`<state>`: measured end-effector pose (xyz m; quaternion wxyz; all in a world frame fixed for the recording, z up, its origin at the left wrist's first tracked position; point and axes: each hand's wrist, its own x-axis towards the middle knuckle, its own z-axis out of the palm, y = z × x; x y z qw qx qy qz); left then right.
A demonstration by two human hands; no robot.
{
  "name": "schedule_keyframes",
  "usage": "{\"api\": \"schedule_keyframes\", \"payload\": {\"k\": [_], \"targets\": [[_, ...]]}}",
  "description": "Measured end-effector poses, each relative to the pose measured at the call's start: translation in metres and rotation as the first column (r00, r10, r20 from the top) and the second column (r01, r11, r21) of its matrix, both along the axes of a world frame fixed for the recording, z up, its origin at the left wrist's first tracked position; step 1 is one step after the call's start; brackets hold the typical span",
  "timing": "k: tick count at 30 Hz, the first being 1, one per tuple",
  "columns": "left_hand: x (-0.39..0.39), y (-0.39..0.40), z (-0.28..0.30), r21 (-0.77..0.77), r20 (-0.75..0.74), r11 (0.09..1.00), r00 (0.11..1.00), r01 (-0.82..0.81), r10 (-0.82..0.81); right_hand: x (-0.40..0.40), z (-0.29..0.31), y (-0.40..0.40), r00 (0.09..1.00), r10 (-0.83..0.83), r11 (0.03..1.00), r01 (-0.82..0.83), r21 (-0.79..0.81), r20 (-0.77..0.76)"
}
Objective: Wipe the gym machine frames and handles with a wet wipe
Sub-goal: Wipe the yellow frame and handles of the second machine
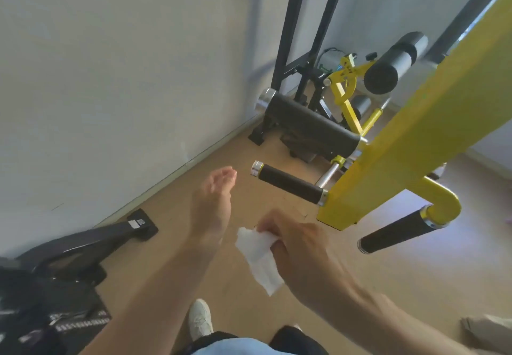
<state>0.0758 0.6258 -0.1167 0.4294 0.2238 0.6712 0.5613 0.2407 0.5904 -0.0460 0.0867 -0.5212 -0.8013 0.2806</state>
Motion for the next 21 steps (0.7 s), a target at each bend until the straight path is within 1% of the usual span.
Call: {"api": "schedule_keyframes", "payload": {"k": [2, 3, 4, 6, 7, 8, 9, 11, 12, 14, 17, 19, 21], "targets": [[0.012, -0.012, 0.001, 0.028, -0.005, 0.989, 0.99, -0.144, 0.144, 0.014, -0.003, 0.001, 0.988, -0.028, 1.0, 0.026, -0.015, -0.15], [0.019, -0.019, 0.004, 0.046, 0.02, 0.98, 0.981, -0.192, 0.191, 0.021, -0.005, 0.001, 0.976, -0.019, 1.0, 0.016, -0.015, -0.217], [0.028, -0.029, 0.005, 0.052, 0.051, 0.977, 0.978, -0.205, 0.203, 0.029, -0.009, 0.0, 0.966, 0.019, 1.0, -0.018, 0.007, -0.256], [0.051, -0.056, 0.011, 0.043, 0.109, 0.99, 0.985, -0.136, 0.131, 0.043, -0.014, -0.007, 0.935, 0.14, 0.99, -0.122, 0.075, -0.325], [0.065, -0.072, 0.013, 0.041, 0.143, 0.995, 0.986, -0.091, 0.084, 0.051, -0.017, -0.01, 0.907, 0.165, 0.986, -0.158, 0.05, -0.388], [0.08, -0.09, 0.013, 0.046, 0.176, 0.997, 0.983, -0.066, 0.057, 0.059, -0.02, -0.012, 0.875, 0.162, 0.98, -0.196, -0.027, -0.457], [0.097, -0.11, 0.013, 0.065, 0.205, 0.995, 0.977, -0.07, 0.055, 0.067, -0.023, -0.016, 0.85, 0.135, 0.961, -0.237, -0.141, -0.508], [0.129, -0.149, 0.01, 0.09, 0.25, 0.988, 0.964, -0.122, 0.096, 0.08, -0.028, -0.026, 0.852, 0.085, 0.896, -0.292, -0.334, -0.516], [0.145, -0.17, 0.008, 0.086, 0.257, 0.983, 0.957, -0.16, 0.133, 0.086, -0.031, -0.033, 0.857, 0.09, 0.866, -0.319, -0.385, -0.507], [0.173, -0.209, 0.006, 0.048, 0.222, 0.973, 0.952, -0.224, 0.208, 0.097, -0.036, -0.051, 0.852, 0.139, 0.818, -0.386, -0.427, -0.504], [0.211, -0.26, 0.007, -0.038, 0.108, 0.95, 0.944, -0.31, 0.312, 0.108, -0.036, -0.084, 0.839, 0.204, 0.729, -0.475, -0.494, -0.505], [0.235, -0.291, 0.009, -0.064, 0.074, 0.908, 0.905, -0.414, 0.418, 0.113, -0.036, -0.105, 0.855, 0.197, 0.656, -0.479, -0.583, -0.48], [0.257, -0.319, 0.012, -0.09, 0.036, 0.848, 0.849, -0.522, 0.527, 0.116, -0.039, -0.129, 0.883, 0.24, 0.629, -0.458, -0.628, -0.404]]}}
